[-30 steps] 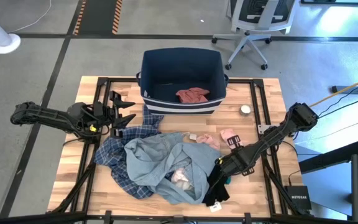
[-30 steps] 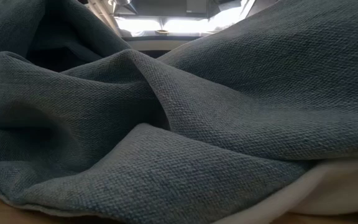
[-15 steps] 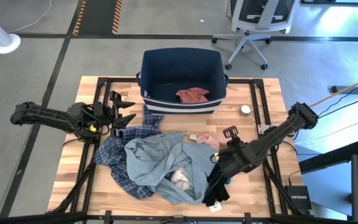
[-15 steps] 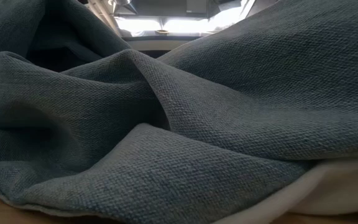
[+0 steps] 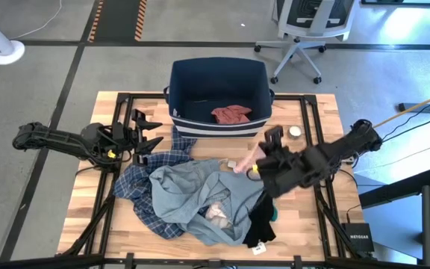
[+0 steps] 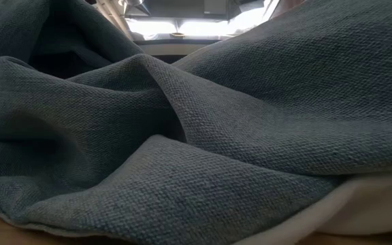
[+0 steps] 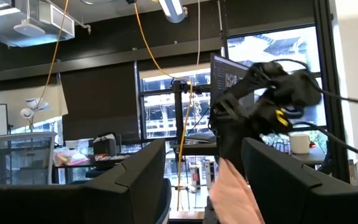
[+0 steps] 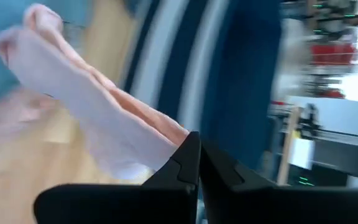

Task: Sort clothes
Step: Put the pink sock into the blue laundry bin, then put the black boxer into the blue laundry bin

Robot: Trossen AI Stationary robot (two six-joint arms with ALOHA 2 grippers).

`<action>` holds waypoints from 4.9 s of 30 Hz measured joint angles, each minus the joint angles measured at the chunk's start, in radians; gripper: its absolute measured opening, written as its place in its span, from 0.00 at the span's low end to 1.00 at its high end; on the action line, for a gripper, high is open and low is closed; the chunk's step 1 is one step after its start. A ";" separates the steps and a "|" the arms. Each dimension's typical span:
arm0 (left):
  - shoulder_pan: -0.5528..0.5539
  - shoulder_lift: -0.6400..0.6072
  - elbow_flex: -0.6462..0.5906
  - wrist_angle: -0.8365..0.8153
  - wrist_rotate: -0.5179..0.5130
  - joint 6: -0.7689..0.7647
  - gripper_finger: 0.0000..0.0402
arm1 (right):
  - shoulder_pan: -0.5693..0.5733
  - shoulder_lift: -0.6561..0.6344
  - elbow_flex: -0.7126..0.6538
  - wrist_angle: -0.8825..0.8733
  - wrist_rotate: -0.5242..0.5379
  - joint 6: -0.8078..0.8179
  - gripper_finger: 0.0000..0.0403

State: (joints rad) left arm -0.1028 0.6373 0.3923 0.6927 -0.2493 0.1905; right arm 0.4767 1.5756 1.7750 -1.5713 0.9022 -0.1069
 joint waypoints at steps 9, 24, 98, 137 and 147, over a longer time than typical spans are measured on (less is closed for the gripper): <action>0.000 0.000 0.000 0.000 0.000 0.002 0.52 | -0.230 0.000 0.151 0.203 0.101 -0.379 0.03; 0.000 0.000 0.000 0.000 0.000 0.000 0.52 | -0.628 0.015 0.171 0.630 -0.194 -0.734 0.04; 0.000 0.000 0.000 -0.026 0.010 0.000 0.52 | 0.349 0.032 -0.729 0.849 -0.684 0.074 0.47; 0.000 0.001 0.000 -0.081 -0.010 0.016 0.52 | 0.339 0.032 -0.922 1.121 -0.616 -0.003 0.16; 0.000 0.000 0.000 -0.060 -0.010 0.004 0.52 | 0.339 0.032 -0.903 1.104 -0.627 -0.007 0.08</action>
State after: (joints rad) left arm -0.1028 0.6376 0.3927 0.6324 -0.2590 0.1944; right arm 0.8162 1.6077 0.8721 -0.4675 0.2757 -0.1139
